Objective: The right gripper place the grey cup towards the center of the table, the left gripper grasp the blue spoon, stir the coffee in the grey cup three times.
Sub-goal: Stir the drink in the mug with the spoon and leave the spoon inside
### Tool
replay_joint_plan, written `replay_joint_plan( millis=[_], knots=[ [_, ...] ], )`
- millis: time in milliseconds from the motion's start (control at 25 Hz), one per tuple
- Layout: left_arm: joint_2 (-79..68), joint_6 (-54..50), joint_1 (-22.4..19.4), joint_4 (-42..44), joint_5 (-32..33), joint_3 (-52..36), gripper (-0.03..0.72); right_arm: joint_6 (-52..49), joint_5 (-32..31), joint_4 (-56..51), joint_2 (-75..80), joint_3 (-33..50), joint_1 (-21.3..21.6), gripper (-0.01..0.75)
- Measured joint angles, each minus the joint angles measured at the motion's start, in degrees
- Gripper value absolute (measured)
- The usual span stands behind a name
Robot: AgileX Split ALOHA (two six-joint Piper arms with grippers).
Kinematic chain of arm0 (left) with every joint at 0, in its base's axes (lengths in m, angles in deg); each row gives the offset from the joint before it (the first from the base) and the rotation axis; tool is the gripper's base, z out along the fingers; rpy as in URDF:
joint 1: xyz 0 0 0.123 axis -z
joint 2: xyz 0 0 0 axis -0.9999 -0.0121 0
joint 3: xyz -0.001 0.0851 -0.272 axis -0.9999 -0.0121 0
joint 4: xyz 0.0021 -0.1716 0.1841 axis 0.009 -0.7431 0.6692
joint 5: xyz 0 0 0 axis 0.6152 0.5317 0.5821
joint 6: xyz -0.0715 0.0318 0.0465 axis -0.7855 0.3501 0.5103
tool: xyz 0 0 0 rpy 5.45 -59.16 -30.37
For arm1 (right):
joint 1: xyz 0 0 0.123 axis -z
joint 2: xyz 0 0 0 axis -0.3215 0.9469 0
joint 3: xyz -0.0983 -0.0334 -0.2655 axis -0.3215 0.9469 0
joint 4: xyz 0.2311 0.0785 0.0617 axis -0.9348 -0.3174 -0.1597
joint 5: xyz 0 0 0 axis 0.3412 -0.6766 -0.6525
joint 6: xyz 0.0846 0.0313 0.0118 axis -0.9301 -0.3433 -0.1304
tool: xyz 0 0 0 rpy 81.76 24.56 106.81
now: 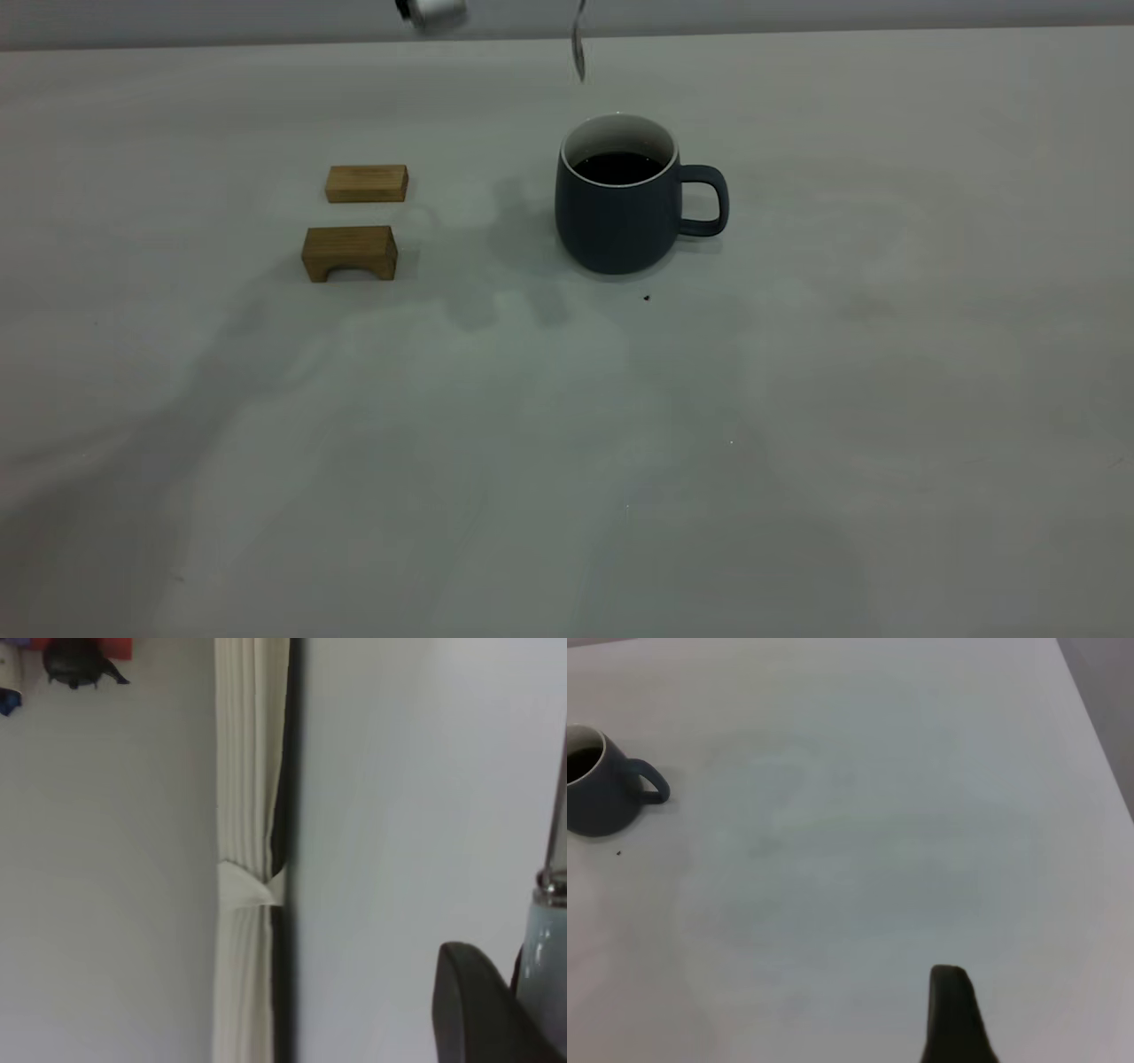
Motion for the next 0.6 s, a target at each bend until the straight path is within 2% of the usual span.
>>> replay_joint_plan(
  millis=[240,600],
  knots=[
    [-4.5,-0.2,0.0,-1.5,-1.1,0.9,0.131,0.0,0.0,0.0,0.0,0.0,0.0,0.535],
    [-12.4,-0.2,0.1,-1.7,-1.3,8.8,0.131,0.0,0.0,0.0,0.0,0.0,0.0,0.535]
  ],
)
